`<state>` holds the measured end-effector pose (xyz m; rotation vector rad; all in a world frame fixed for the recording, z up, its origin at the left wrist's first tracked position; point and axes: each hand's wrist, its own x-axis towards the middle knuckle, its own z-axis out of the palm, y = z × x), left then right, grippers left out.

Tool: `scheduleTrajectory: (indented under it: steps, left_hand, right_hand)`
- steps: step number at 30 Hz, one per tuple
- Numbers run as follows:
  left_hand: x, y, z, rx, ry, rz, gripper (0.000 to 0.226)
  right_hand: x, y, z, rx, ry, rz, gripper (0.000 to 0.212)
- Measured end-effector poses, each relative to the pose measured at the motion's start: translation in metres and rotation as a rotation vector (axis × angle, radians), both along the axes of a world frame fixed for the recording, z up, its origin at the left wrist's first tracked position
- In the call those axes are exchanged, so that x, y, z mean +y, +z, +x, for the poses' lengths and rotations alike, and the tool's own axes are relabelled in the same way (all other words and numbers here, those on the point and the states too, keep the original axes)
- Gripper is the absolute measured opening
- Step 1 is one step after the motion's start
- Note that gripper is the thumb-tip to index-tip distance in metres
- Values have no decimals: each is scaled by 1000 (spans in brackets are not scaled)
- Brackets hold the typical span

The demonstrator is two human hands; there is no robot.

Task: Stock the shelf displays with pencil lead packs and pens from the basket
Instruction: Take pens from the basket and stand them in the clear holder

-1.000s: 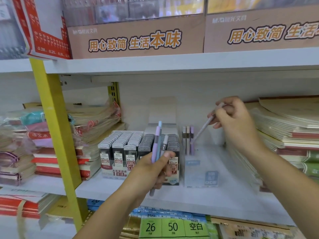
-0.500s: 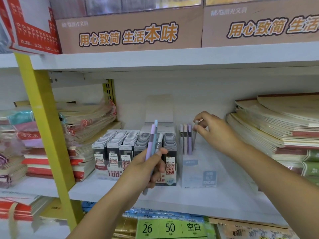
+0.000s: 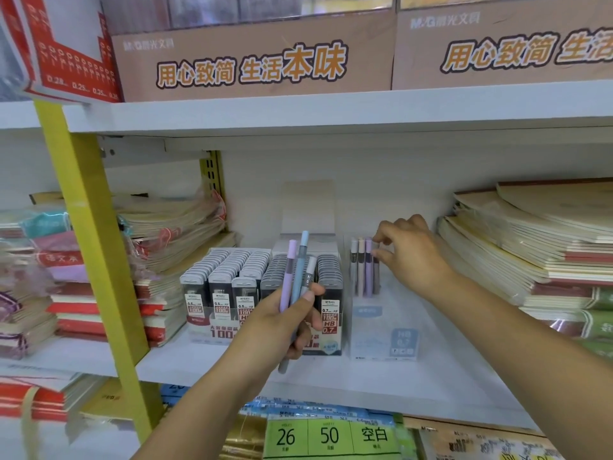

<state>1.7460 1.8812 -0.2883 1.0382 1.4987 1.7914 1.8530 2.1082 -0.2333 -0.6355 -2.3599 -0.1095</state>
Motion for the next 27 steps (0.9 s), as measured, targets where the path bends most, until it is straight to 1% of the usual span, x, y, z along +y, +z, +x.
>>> scheduleTrajectory:
  steps: [1, 2, 4, 5, 6, 9, 10, 12, 13, 16, 17, 18, 20, 21, 23, 25, 27]
  left_hand:
    - [-1, 1, 1, -16, -6, 7, 20]
    - [-1, 1, 3, -25, -15, 12, 20]
    - [-3, 3, 6, -27, -42, 23, 21]
    - [-3, 5, 8, -29, -59, 30, 21]
    - [-2, 7, 10, -31, -75, 33, 22]
    - [1, 10, 18, -25, -109, 18, 23]
    - [2, 11, 20, -18, -114, 7, 25]
    - [4, 11, 23, -28, -125, -8, 27]
    - [3, 11, 23, -51, -134, -10, 26]
    - [-1, 10, 19, -87, -153, -38, 28]
    - [-4, 10, 17, -90, -154, -45, 28]
    - [-6, 9, 14, -87, -145, -49, 28]
    - [-8, 8, 9, -42, -92, -62, 27]
    - [-9, 7, 6, -15, -64, -72, 27]
    - [-9, 4, 3, 3, -35, -83, 25]
    - [-8, 2, 2, -3, -21, -77, 25]
    - [-8, 1, 2, -12, -15, -62, 25]
  right_hand:
    - [-1, 1, 3, -8, -29, 7, 22]
    - [-4, 2, 6, 23, -41, 15, 24]
    - [-22, 4, 13, 201, 28, -2, 23]
    - [-35, 4, 16, 287, 122, -70, 18]
    - [-49, 4, 18, 320, 234, -198, 13]
    - [-85, 3, 20, 225, 513, -720, 9]
    - [-90, 1, 20, 206, 571, -817, 9]
    - [-92, 0, 23, 237, 623, -868, 9]
    - [-91, 1, 24, 285, 623, -880, 9]
    - [-82, 10, 30, 545, 626, -981, 8]
    - [-76, 15, 33, 640, 627, -973, 9]
    - [-69, 19, 36, 707, 615, -910, 9]
    - [-55, 26, 43, 718, 560, -706, 11]
    - [-48, 27, 45, 673, 525, -617, 11]
    - [-36, 27, 43, 534, 434, -508, 12]
    - [-30, 20, 35, 386, 360, -459, 16]
    - [-28, 13, 27, 296, 345, -458, 18]
